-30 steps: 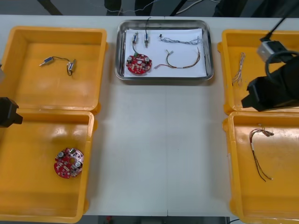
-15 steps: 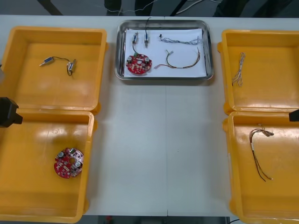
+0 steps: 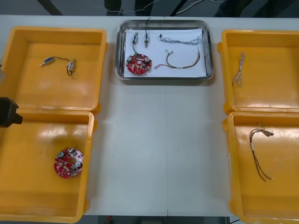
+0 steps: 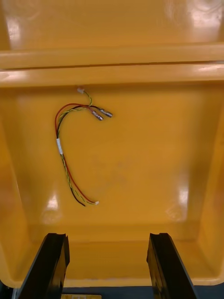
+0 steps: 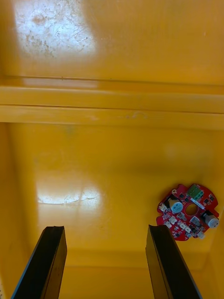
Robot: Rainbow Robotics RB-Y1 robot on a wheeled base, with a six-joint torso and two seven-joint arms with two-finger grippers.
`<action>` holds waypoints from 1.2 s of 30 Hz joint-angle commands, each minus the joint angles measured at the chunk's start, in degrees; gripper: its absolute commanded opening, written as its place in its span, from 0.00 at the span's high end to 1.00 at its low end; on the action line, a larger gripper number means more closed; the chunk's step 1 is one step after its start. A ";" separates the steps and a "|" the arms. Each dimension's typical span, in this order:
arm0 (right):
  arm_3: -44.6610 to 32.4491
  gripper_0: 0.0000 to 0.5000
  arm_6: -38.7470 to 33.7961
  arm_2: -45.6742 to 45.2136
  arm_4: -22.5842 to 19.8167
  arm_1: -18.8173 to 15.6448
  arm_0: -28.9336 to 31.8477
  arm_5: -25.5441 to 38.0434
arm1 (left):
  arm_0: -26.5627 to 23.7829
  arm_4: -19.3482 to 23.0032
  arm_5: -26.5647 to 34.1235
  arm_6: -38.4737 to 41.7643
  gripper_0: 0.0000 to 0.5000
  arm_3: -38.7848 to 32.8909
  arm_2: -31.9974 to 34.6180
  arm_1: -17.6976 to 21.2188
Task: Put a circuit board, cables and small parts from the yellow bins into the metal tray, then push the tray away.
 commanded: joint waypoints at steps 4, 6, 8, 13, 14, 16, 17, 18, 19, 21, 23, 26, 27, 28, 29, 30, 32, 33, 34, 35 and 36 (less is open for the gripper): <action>3.09 0.00 2.86 -1.58 1.22 -0.09 0.52 -3.74 | 0.76 -0.37 -0.15 -4.01 0.00 -1.50 1.71 -0.45; 4.32 0.00 5.06 -1.14 2.28 0.00 0.17 -4.45 | 0.76 -0.37 -0.15 -4.01 0.00 -1.50 1.71 -0.45; 5.37 0.00 5.50 -0.97 2.19 -0.17 -0.18 -4.89 | 0.76 -0.37 -0.15 -4.01 0.00 -1.50 1.71 -0.45; 6.69 0.00 5.50 0.00 2.98 -0.53 -2.21 -4.80 | 0.76 -0.37 -0.15 -4.01 0.00 -1.50 1.71 -0.45; 6.69 0.00 5.58 0.26 3.60 -0.53 -2.73 -4.89 | 0.76 -0.37 -0.15 -4.01 0.00 -1.50 1.71 -0.45; 6.69 0.00 4.97 1.05 4.04 -0.53 -3.61 -4.89 | 0.76 -0.37 -0.15 -4.01 0.00 -1.50 1.71 -0.45; 6.69 0.00 4.71 1.49 4.39 -0.53 -3.79 -5.24 | 0.76 -0.37 -0.15 -4.01 0.00 -1.50 1.71 -0.45; 6.69 0.00 4.71 1.49 4.39 -0.53 -3.79 -5.41 | 0.76 -0.37 -0.15 -4.01 0.00 -1.50 1.71 -0.45; 6.78 0.00 4.53 1.49 4.39 -0.53 -3.79 -6.03 | 0.76 -0.37 -0.15 -4.01 0.00 -1.50 1.71 -0.45; 6.69 0.00 4.35 1.41 4.30 -0.53 -3.79 -6.82 | 0.76 -0.37 -0.15 -4.01 0.00 -1.50 1.71 -0.45; 6.69 0.00 4.18 1.49 4.21 -0.44 -3.79 -7.35 | 0.76 -0.37 -0.15 -4.01 0.00 -1.50 1.71 -0.45; 6.69 0.00 4.00 1.41 4.21 -0.44 -3.79 -7.52 | 0.76 -0.37 -0.15 -4.01 0.00 -1.50 1.71 -0.45; 6.69 0.00 3.91 1.41 4.12 -0.44 -3.70 -7.52 | 0.76 -0.37 -0.15 -4.01 0.00 -1.50 1.71 -0.45; 6.69 0.00 3.74 1.49 3.95 -0.44 -3.79 -7.52 | 0.76 -0.37 -0.15 -4.01 0.00 -1.50 1.71 -0.45; 6.69 0.00 3.74 1.41 3.77 -0.44 -3.70 -7.52 | 0.76 -0.37 -0.15 -4.01 0.00 -1.50 1.71 -0.45; 6.69 0.00 3.74 1.49 3.77 -0.44 -3.70 -7.52 | 0.76 -0.37 -0.15 -4.01 0.00 -1.50 1.71 -0.45; 6.69 0.00 3.65 1.41 3.51 -0.35 -3.61 -7.17 | 0.76 -0.37 -0.15 -4.01 0.00 -1.50 1.71 -0.45; 6.69 0.00 3.65 1.41 3.51 -0.35 -3.61 -7.17 | 0.76 -0.37 -0.15 -4.01 0.00 -1.50 1.71 -0.45; 6.69 0.00 3.65 1.41 3.51 -0.35 -3.61 -7.17 | 0.76 -0.37 -0.15 -4.01 0.00 -1.50 1.71 -0.45; 6.69 0.00 3.65 1.41 3.51 -0.35 -3.61 -7.17 | 0.76 -0.37 -0.15 -4.01 0.00 -1.50 1.71 -0.45; 6.69 0.00 3.65 1.41 3.51 -0.35 -3.61 -7.17 | 0.76 -0.37 -0.15 -4.01 0.00 -1.50 1.71 -0.45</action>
